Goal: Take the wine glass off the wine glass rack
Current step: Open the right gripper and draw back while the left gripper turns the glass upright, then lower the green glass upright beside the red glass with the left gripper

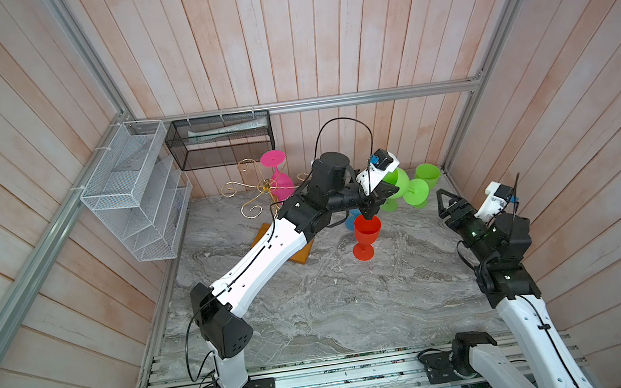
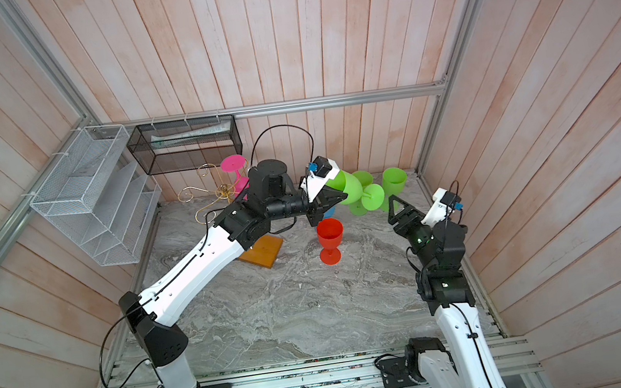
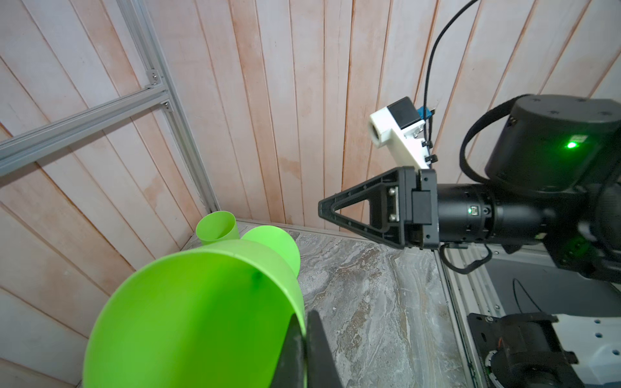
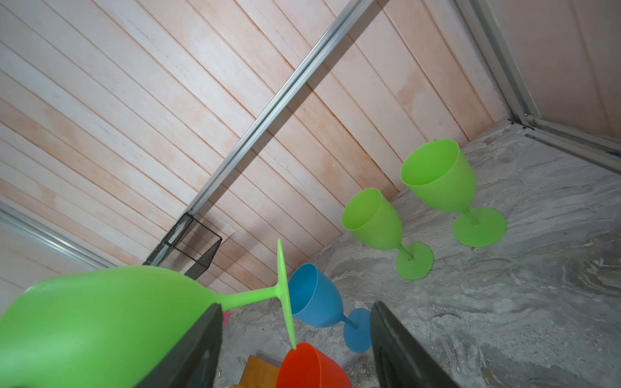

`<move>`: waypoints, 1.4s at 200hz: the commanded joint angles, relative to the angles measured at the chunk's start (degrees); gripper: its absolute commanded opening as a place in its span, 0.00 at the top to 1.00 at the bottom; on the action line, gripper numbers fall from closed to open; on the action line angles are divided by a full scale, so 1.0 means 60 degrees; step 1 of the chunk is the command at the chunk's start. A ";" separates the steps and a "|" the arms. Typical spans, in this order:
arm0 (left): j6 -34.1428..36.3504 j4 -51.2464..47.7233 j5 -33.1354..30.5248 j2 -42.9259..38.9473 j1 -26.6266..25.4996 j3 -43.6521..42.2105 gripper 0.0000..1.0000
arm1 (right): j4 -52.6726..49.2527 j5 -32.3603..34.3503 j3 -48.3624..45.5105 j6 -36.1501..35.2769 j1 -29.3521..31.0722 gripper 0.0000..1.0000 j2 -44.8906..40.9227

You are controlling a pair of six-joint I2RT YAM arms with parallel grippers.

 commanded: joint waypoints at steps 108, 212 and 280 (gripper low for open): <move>-0.0285 -0.2736 -0.1324 -0.2828 -0.1031 -0.1734 1.00 | -0.0510 0.1349 0.1572 -0.0540 -0.0401 0.18 0.2117; -0.2212 -0.4308 -0.3267 -0.5382 -0.0753 -0.5765 1.00 | 0.0033 0.0896 0.1528 -0.0776 0.0214 0.11 0.2415; -0.2437 -0.4416 -0.4797 -0.2339 -0.0163 -0.4501 1.00 | 0.0030 0.1175 0.1414 -0.1197 0.0933 0.11 0.2316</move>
